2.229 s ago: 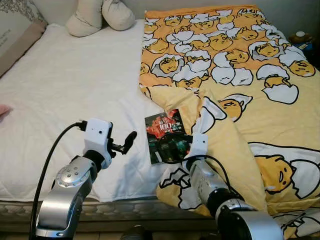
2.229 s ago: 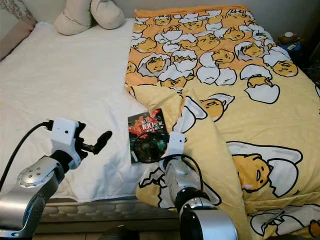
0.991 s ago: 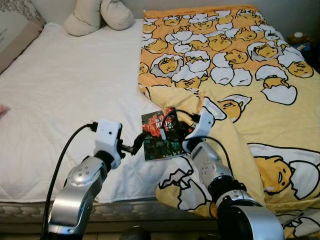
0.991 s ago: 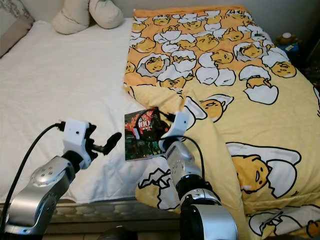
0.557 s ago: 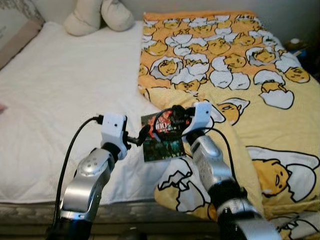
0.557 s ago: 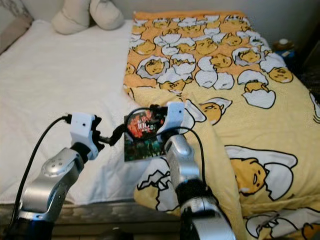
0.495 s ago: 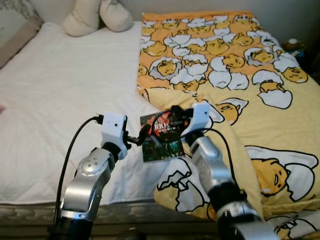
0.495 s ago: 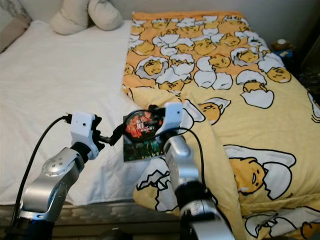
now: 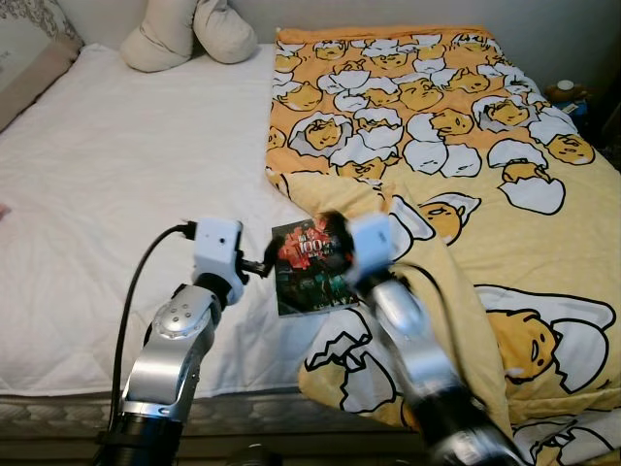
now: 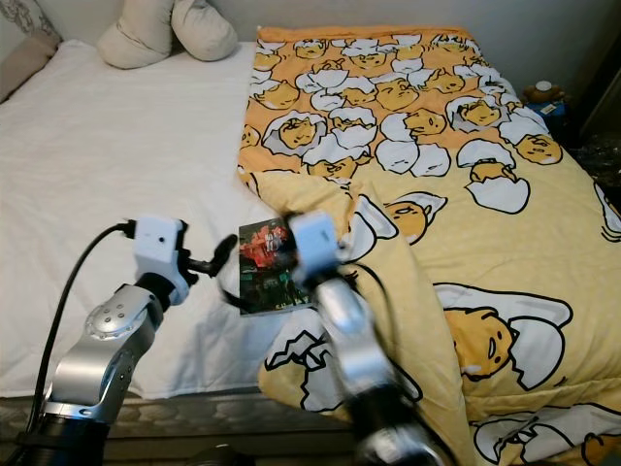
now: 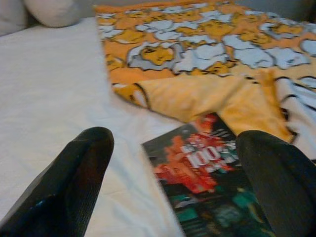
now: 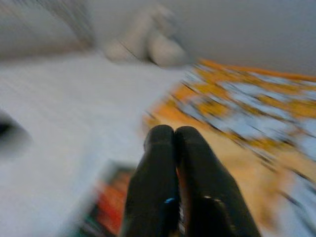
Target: Clean up the room
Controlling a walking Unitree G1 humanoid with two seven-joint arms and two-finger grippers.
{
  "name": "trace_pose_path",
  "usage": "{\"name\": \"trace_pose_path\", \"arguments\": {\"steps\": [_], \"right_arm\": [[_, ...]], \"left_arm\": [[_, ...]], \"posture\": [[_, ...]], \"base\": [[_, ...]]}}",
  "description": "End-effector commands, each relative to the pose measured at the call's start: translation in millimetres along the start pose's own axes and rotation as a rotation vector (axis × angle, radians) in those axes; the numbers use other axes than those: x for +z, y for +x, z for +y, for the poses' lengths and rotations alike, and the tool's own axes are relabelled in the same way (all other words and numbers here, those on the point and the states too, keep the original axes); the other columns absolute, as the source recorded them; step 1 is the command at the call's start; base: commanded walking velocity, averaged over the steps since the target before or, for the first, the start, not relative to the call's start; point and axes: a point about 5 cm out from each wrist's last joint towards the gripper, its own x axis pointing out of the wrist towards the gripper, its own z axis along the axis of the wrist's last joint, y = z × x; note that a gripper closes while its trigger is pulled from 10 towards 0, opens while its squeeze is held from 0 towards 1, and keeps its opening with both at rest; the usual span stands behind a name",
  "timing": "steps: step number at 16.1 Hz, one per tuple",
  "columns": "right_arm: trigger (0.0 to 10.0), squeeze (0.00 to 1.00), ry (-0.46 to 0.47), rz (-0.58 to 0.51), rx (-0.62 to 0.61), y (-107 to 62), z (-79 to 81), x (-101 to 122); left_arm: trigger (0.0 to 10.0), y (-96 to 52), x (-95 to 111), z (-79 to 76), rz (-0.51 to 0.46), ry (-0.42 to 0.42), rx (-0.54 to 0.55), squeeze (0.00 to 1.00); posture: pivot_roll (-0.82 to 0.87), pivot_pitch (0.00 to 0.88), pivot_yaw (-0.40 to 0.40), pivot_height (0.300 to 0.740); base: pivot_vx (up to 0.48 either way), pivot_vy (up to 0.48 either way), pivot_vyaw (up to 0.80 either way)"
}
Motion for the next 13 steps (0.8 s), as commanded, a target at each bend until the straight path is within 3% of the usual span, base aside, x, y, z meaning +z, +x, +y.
{"name": "trace_pose_path", "arguments": {"steps": [1,7,9,12,13], "right_arm": [[10.0,1.00,-0.034,-0.004,-0.038,-4.0,-5.1,0.0],[10.0,1.00,-0.070,0.036,-0.149,-24.0,-14.5,-16.7],[10.0,1.00,0.048,0.049,-0.189,-25.7,-18.5,-20.6],[10.0,1.00,0.190,0.064,-0.237,-28.4,-26.7,-24.1],[10.0,1.00,0.206,0.074,-0.247,-29.1,-28.9,-25.9]], "left_arm": [[10.0,-2.1,-6.5,7.5,0.019,-0.001,0.037,0.00],[10.0,-3.4,-12.2,12.9,0.026,0.015,0.049,0.00],[10.0,-3.6,-12.6,11.5,0.001,0.072,0.026,0.00],[10.0,-4.9,-14.4,15.4,-0.019,0.053,0.051,0.00],[10.0,-4.5,-13.3,14.9,-0.031,0.041,0.050,0.28]], "posture": [[0.02,0.000,0.069,0.740],[0.01,0.000,0.084,0.740],[0.01,0.000,0.080,0.740],[0.01,0.000,0.071,0.740],[0.01,0.000,0.065,0.740]], "base": [[0.000,0.000,0.00],[0.000,0.000,0.00],[0.000,0.000,0.00],[0.000,0.000,0.00],[0.000,0.000,0.00]]}}
